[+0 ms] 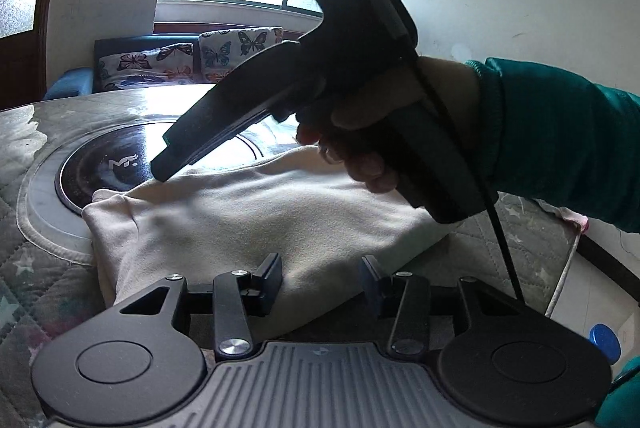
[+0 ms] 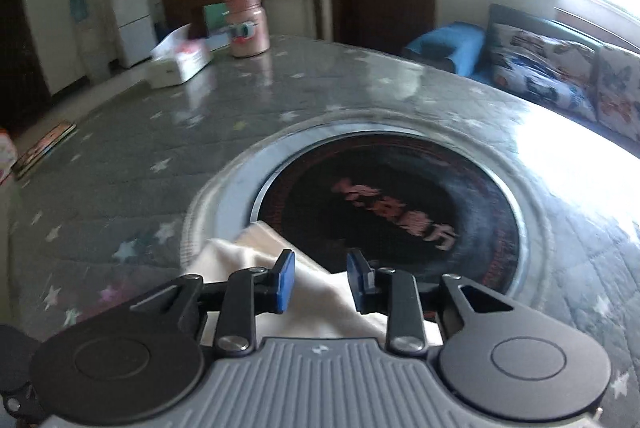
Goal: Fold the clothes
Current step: 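Press the folded sweatshirt flat with the right gripper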
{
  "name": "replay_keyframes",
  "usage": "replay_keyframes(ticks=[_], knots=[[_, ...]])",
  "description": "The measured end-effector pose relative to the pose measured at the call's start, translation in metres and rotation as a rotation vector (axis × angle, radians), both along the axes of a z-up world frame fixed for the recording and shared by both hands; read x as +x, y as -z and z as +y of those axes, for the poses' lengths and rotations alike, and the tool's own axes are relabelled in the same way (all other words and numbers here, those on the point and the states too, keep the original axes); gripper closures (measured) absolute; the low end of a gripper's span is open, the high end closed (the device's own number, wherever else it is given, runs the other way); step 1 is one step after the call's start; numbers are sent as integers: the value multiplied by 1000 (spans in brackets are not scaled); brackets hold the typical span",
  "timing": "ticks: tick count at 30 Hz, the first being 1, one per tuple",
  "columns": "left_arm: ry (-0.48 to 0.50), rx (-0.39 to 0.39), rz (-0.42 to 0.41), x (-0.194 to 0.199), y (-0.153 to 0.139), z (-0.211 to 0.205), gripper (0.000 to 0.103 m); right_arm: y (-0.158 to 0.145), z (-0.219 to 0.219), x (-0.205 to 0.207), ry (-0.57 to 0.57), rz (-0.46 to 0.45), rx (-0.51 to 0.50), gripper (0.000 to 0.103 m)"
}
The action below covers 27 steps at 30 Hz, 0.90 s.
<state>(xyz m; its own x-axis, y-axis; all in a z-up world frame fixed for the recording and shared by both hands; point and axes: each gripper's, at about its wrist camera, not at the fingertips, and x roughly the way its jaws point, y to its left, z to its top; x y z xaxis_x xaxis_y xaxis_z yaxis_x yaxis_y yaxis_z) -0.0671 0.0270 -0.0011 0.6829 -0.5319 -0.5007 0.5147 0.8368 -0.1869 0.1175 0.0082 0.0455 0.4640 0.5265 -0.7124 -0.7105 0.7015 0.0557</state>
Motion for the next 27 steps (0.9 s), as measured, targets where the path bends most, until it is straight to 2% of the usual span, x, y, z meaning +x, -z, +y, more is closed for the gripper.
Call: replay_keyframes(ticks=[4,9,14,20,24,27], knots=[[-4,0,2,-1,0,0,55,8,12,2,-10,-10,-35,74],[-20,0,-1,-3,-9,7,55,-8,0,3,1,-10,18,71],[-97,-35,-11,2,-20,29,55,-26,-38,-20,33,-39,21,68],[-191,-42,38,6,-12,55,55,-19,-87,-64,80,-20,52,68],[-202,-42,39,3,-11,60,55,-3,-116,-90,125,12,71,68],[-198,-22,34,1,-10,58,55,-3,-129,-94,153,8,103,68]])
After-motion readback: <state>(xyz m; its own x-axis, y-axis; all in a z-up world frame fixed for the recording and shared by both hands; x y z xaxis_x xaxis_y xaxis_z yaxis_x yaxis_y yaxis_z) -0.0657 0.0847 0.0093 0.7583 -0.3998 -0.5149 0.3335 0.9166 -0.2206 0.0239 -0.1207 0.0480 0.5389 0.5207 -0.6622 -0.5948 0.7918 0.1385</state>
